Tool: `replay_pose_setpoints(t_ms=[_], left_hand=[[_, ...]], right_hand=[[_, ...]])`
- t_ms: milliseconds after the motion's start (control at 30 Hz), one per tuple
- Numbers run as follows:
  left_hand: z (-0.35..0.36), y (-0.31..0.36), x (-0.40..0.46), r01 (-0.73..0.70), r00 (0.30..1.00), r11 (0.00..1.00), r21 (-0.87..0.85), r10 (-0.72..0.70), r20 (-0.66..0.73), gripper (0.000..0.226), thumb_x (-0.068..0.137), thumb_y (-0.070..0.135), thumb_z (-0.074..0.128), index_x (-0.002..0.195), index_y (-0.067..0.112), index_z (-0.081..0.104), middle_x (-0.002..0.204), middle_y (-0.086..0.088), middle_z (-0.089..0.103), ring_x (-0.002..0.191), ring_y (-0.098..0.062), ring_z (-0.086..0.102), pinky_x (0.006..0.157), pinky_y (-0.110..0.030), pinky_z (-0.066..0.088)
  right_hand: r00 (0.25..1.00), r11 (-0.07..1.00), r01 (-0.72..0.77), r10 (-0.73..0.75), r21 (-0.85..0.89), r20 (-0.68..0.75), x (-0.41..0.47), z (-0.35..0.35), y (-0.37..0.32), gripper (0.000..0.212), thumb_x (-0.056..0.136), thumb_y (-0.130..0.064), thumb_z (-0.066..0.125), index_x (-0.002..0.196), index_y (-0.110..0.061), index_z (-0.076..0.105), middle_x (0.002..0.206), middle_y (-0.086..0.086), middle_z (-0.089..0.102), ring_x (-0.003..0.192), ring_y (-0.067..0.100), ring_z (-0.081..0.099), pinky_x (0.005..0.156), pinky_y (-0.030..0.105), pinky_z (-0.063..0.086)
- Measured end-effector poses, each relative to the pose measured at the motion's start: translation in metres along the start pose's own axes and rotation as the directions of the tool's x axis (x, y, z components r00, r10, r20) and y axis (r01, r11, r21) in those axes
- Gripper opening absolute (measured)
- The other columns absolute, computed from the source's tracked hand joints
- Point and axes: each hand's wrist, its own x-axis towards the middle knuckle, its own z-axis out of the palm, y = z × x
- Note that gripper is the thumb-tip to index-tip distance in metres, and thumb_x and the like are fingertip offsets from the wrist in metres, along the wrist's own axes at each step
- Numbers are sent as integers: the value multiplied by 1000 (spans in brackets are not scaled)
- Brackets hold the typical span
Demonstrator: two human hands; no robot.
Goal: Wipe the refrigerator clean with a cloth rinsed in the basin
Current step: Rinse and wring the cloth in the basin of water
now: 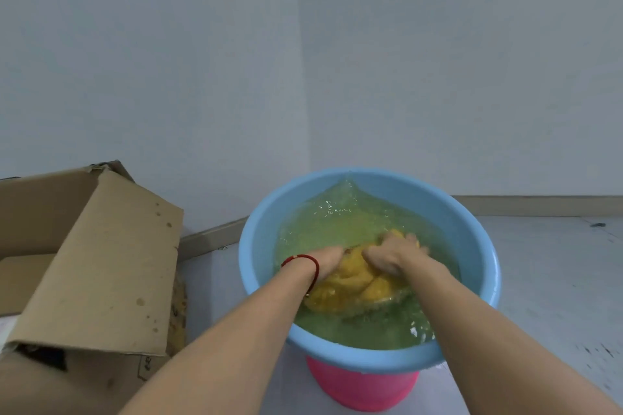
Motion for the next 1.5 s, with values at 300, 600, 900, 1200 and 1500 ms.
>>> replay_pose_setpoints(t_ms=[300, 600, 900, 1200, 1500], left_hand=[[10, 6, 4, -54, 998, 869, -492, 32, -53, 48, 111, 27, 27, 147, 1, 45, 152, -15, 48, 138, -29, 50, 110, -33, 44], [8, -7, -4, -19, 938, 887, -462, -144, -316, 43, 77, 46, 73, 104, 12, 68, 105, -12, 73, 89, -33, 71, 68, -33, 61], [17, 9, 0, 121, 991, 787, -606, -128, 32, 52, 105, 43, 36, 116, 1, 65, 120, -20, 66, 107, -32, 66, 100, -40, 49], [11, 2, -12, -22, 988, 871, -490, -57, -146, 41, 101, 43, 51, 109, 6, 66, 98, -17, 70, 75, -31, 68, 61, -33, 56], [15, 3, -12, 121, 991, 883, -453, -135, 2, 57, 108, 38, 25, 145, 1, 48, 146, -19, 51, 130, -33, 55, 107, -40, 47]], right_hand=[[978, 638, -67, -112, 767, 179, -17, 25, -40, 48, 103, -43, 56, 120, 2, 62, 95, 20, 73, 68, 31, 73, 58, 36, 59], [925, 992, 52, -92, -118, -369, -8, 10, -13, 39, 106, -32, 39, 131, -10, 59, 139, 15, 53, 124, 37, 56, 93, 45, 47], [991, 858, -21, -50, 513, 125, -6, 29, -28, 58, 112, -43, 27, 137, -1, 59, 140, 23, 61, 127, 38, 61, 113, 49, 46], [955, 965, 205, -161, 164, -248, -9, 22, -28, 53, 98, -55, 50, 109, -8, 72, 113, 18, 72, 99, 37, 66, 88, 39, 55], [965, 992, -116, 123, 44, -232, -7, 21, -16, 61, 108, -50, 22, 155, -14, 37, 166, 18, 20, 150, 46, 22, 118, 64, 26]])
